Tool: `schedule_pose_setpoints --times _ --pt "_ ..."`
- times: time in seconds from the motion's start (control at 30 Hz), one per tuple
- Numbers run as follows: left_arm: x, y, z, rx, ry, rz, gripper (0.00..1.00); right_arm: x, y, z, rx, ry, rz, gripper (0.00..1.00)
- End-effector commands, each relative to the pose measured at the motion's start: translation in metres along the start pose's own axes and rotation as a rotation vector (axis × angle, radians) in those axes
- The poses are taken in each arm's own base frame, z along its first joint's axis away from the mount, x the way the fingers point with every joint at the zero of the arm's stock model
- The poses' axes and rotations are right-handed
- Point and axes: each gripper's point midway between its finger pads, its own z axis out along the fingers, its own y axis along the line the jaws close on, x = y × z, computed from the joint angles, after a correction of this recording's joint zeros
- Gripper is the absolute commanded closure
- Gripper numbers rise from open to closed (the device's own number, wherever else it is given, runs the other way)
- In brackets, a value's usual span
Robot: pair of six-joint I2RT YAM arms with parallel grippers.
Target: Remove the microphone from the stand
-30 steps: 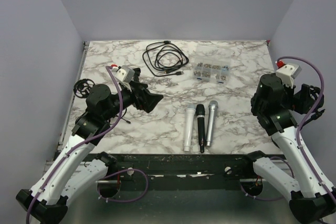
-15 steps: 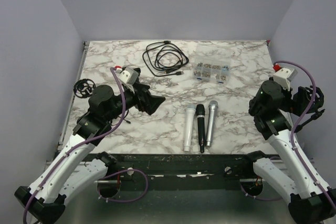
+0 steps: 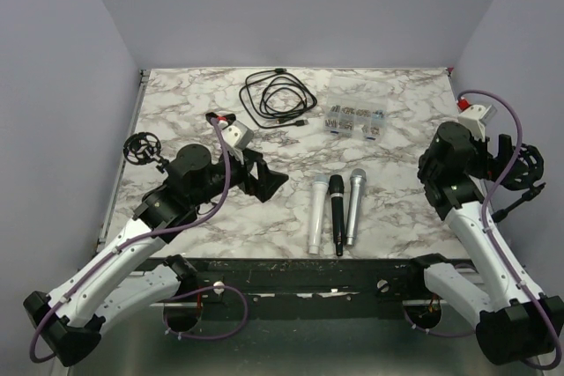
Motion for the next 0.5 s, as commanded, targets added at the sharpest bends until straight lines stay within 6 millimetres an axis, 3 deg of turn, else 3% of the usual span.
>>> schedule_pose_setpoints --times 0.0,0.27,0.47 --pt "-0.013 -0.005 -0.003 -0.019 -0.027 0.063 0.01 -0.014 -0.001 0.008 0.010 0.006 0.041 0.00" --pt "-0.013 -0.017 -0.008 0.009 -0.037 0.083 0.01 -0.020 0.010 0.014 0.018 0.021 0.019 0.01" --pt "-0.013 -0.019 -0.009 0.017 -0.042 0.075 0.01 -0.023 0.013 0.015 0.015 0.020 0.012 0.25"
